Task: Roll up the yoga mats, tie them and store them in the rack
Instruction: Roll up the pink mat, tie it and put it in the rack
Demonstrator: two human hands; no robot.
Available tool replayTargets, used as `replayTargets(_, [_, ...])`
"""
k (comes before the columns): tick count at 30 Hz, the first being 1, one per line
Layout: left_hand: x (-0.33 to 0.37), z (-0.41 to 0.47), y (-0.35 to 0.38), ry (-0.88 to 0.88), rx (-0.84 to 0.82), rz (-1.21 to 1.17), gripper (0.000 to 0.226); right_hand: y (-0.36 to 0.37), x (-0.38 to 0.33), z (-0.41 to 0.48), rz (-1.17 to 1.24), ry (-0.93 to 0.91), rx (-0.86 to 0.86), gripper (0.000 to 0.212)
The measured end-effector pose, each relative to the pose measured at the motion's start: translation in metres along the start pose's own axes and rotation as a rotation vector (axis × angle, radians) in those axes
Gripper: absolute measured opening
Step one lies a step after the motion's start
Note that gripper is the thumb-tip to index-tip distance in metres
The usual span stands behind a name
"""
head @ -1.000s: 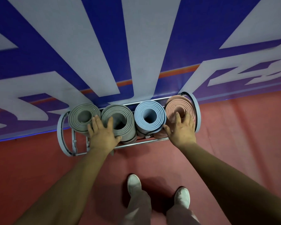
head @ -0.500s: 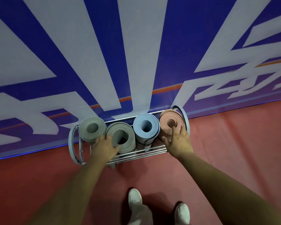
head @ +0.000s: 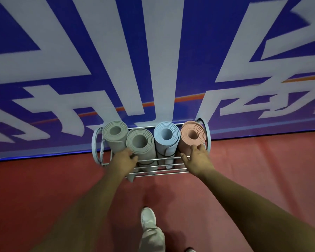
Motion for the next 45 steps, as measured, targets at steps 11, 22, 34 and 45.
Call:
replayTargets(11, [-0.040,0.082,0.041,-0.414,-0.089,-0.779,0.033,0.074,-0.061,0.071,0.428,0.017,-0.095,0.038])
replayTargets(22, [-0.064,0.181,0.132,-0.539,-0.343,-0.980,0.027,0.195,-0.079,0.155,0.749,0.377,-0.158,0.047])
replayTargets(34, [-0.057,0.195,0.121,-0.502,-0.255,-1.071,0.019,0.179,-0.082,0.160,0.734,0.321,0.103,0.049])
replayTargets(45, [-0.062,0.192,0.132,-0.436,-0.352,-1.036,0.059,0.206,-0.077,0.151,1.042,0.348,0.067,0.054])
Point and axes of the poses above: each hand's wrist, its own z-axis towards the middle knuckle, its own y-axis out of the palm, x = y × z, the point moved 7 cm from there along z, towards the middle knuckle, and after that the axes turned 9 degrees about -y, right-handed, at the moved point
